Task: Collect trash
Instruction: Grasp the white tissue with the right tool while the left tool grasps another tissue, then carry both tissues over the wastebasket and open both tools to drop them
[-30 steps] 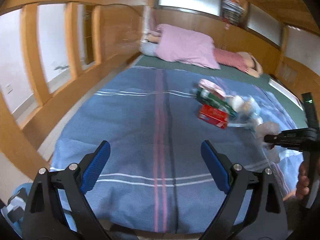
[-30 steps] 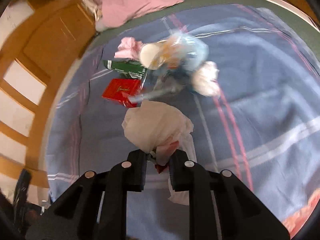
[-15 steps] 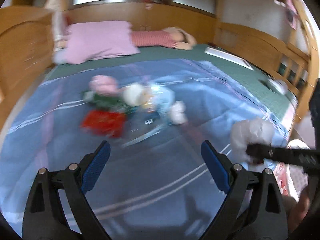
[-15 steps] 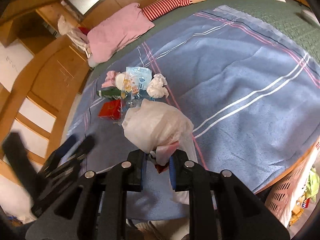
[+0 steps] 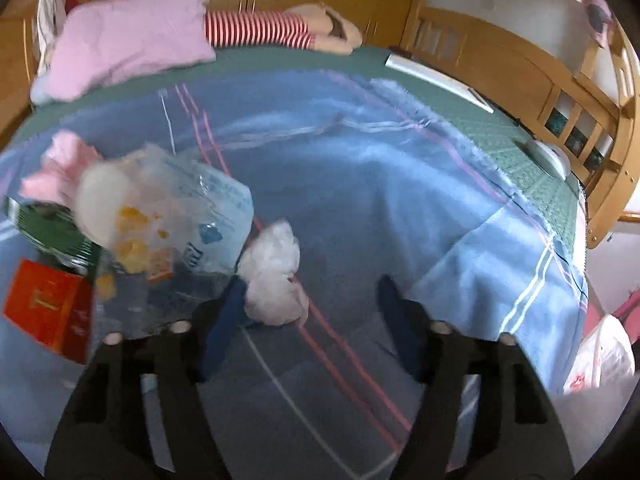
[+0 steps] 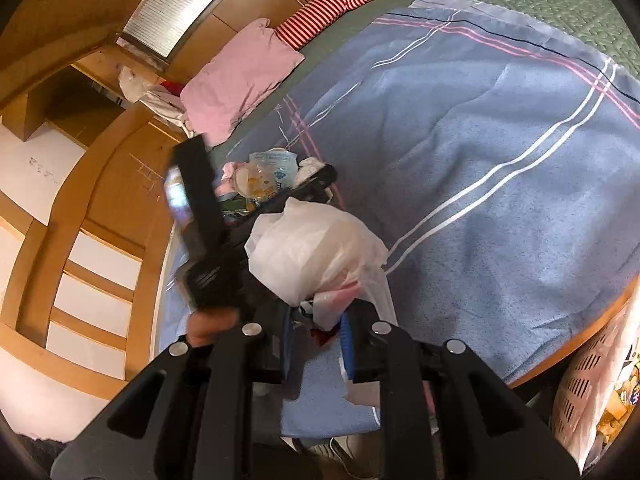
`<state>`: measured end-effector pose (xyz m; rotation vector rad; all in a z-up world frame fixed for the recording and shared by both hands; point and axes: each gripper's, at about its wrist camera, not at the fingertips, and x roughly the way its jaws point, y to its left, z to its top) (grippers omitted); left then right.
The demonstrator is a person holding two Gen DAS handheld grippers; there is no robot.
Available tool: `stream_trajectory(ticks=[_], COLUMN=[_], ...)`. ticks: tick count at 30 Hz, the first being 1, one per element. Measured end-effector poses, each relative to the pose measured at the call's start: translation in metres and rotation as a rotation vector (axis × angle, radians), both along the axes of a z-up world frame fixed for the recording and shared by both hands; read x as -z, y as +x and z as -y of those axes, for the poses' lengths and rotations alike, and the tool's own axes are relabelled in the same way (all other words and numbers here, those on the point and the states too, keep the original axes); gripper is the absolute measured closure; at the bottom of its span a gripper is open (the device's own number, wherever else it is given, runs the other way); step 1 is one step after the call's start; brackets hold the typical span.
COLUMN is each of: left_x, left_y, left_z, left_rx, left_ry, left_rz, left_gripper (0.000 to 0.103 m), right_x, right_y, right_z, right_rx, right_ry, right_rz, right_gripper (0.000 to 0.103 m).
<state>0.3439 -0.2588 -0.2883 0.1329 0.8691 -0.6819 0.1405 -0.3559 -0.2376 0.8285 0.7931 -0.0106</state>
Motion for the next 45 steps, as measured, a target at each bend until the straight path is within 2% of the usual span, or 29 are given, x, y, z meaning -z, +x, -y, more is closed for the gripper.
stream_trajectory(ticks=[2, 5, 6, 7, 11, 12, 14, 15, 16, 18, 20, 21, 25, 27, 28, 31, 36, 42, 45], left_x=[0.004, 0.006, 0.005, 0.004, 0.007, 0.006, 0.000, -0.003, -0.006, -0.007, -0.004, 0.000, 0.013, 0.011, 0.009, 0.005, -0.014, -0.068, -0.099], left_y=[0.004, 0.006, 0.007, 0.008, 0.011, 0.011, 0.011, 0.010, 0.009, 0.009, 0.010, 0.011, 0.021, 0.024, 0.025, 0.024, 0.006, -0.036, -0.067], left_z=[0.006, 0.012, 0.013, 0.012, 0.016, 0.015, 0.014, 0.013, 0.012, 0.016, 0.023, 0.026, 0.029, 0.025, 0.023, 0.020, 0.014, -0.008, -0.021], left_rx=[0.005, 0.016, 0.020, 0.024, 0.016, 0.014, -0.007, -0.026, -0.046, -0.028, -0.016, -0.007, -0.025, -0.020, -0.010, 0.010, -0.002, -0.059, -0.098], left_ry=[0.005, 0.007, 0.000, -0.011, 0.004, 0.009, 0.026, 0.035, 0.042, 0.062, 0.094, 0.105, 0.125, 0.103, 0.091, 0.092, 0.065, 0.026, 0.031], left_rz=[-0.004, -0.004, -0.012, -0.023, -0.034, -0.029, -0.001, 0.023, 0.057, 0.074, 0.083, 0.080, 0.049, 0.031, 0.017, 0.012, 0.054, 0.156, 0.217], left_gripper=[0.050, 0.070, 0.081, 0.087, 0.087, 0.083, 0.047, 0.024, 0.022, 0.022, 0.024, 0.031, 0.070, 0.083, 0.086, 0.089, 0.090, 0.090, 0.089], right_x=[0.000, 0.002, 0.002, 0.002, 0.003, 0.003, 0.001, 0.002, 0.002, 0.002, 0.002, 0.003, 0.004, 0.005, 0.005, 0.004, 0.000, -0.018, -0.031], right_y=[-0.002, -0.003, -0.003, -0.004, -0.006, -0.007, -0.007, -0.009, -0.009, -0.009, -0.010, -0.011, -0.010, -0.010, -0.010, -0.010, -0.014, -0.024, -0.039], right_z=[0.002, 0.004, 0.005, 0.005, 0.009, 0.009, 0.007, 0.008, 0.009, 0.009, 0.011, 0.011, 0.014, 0.015, 0.015, 0.016, 0.013, 0.000, -0.002], right_rx=[0.002, 0.001, 0.003, 0.001, 0.004, 0.006, 0.003, 0.001, 0.001, -0.002, -0.003, -0.003, 0.001, 0.001, 0.002, 0.005, 0.011, 0.035, 0.058], right_ry=[0.009, 0.031, 0.037, 0.041, 0.054, 0.056, 0.056, 0.056, 0.056, 0.057, 0.061, 0.065, 0.084, 0.094, 0.097, 0.096, 0.071, -0.059, -0.085], right_rz=[0.009, 0.014, 0.016, 0.019, 0.026, 0.029, 0.035, 0.038, 0.040, 0.045, 0.047, 0.047, 0.047, 0.047, 0.048, 0.054, 0.074, 0.082, 0.091], right_gripper=[0.081, 0.081, 0.081, 0.081, 0.080, 0.080, 0.080, 0.080, 0.080, 0.080, 0.080, 0.080, 0.080, 0.080, 0.080, 0.080, 0.080, 0.080, 0.080])
